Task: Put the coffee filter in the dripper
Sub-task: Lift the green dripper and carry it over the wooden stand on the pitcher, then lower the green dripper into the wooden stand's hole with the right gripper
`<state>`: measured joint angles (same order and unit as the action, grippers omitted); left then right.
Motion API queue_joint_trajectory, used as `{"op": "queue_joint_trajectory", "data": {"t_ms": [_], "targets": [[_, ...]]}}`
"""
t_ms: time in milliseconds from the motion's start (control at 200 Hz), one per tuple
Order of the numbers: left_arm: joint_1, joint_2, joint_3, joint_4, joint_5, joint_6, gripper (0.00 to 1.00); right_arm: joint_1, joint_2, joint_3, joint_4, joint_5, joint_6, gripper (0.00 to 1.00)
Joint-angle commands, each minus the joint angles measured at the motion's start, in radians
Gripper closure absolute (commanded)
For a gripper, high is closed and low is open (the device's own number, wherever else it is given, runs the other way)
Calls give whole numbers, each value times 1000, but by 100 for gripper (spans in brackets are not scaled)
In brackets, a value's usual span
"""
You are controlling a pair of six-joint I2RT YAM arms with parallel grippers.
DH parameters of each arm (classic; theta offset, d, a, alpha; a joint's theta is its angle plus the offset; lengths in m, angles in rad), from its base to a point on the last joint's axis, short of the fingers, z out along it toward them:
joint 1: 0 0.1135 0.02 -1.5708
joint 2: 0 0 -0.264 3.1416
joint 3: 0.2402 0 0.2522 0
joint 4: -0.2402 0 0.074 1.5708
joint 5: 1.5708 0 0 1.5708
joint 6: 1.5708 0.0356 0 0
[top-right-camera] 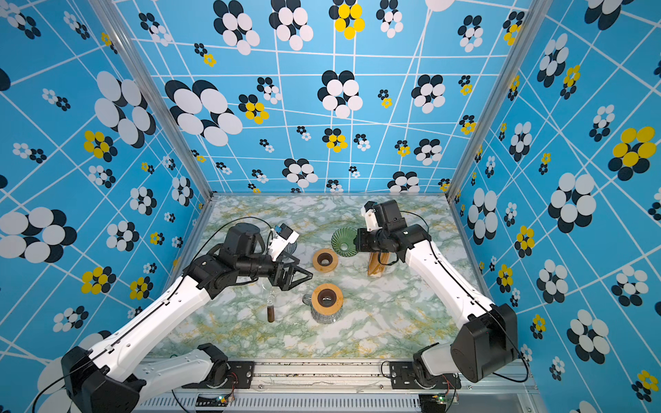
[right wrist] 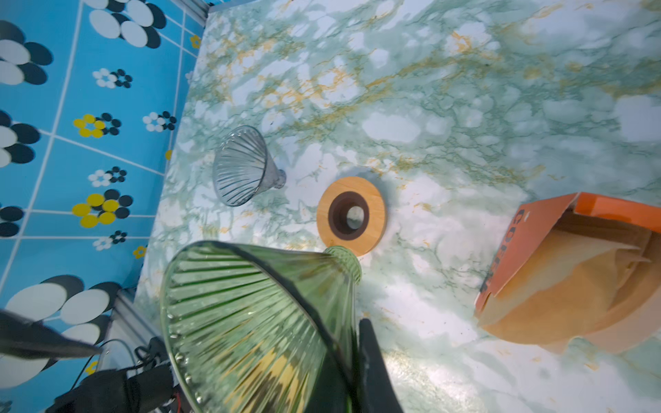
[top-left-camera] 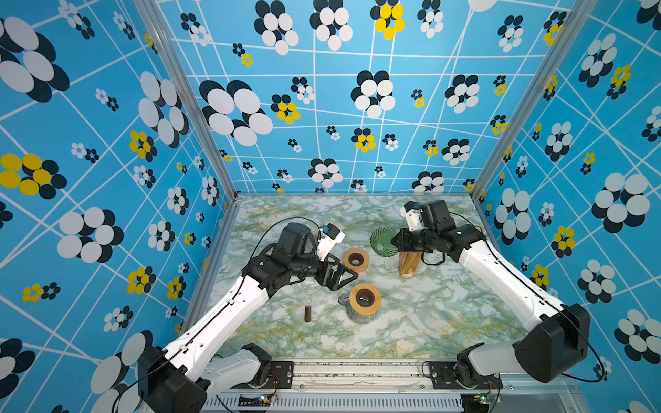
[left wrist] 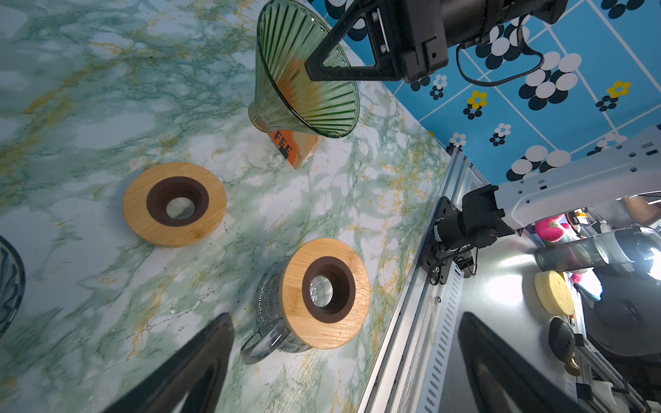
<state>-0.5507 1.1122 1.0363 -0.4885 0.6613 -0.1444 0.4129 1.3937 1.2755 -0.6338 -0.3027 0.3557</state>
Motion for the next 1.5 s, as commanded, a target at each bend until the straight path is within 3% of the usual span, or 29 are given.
{"op": "queue_joint_trajectory", "data": {"t_ms": [0, 365, 635, 1495], "targets": [[5, -62, 33, -76, 63, 36, 1, 28, -63, 28, -88, -112, -14, 95], [5, -302, -131, -110, -45, -7, 1, 190, -146, 36, -266, -83, -41, 94], [5, -416, -234, -96, -169, -51, 1, 263, -138, -3, -280, -38, -10, 94], [5, -407, -234, -114, -200, -33, 1, 333, 22, -41, -238, 2, 30, 95]]}}
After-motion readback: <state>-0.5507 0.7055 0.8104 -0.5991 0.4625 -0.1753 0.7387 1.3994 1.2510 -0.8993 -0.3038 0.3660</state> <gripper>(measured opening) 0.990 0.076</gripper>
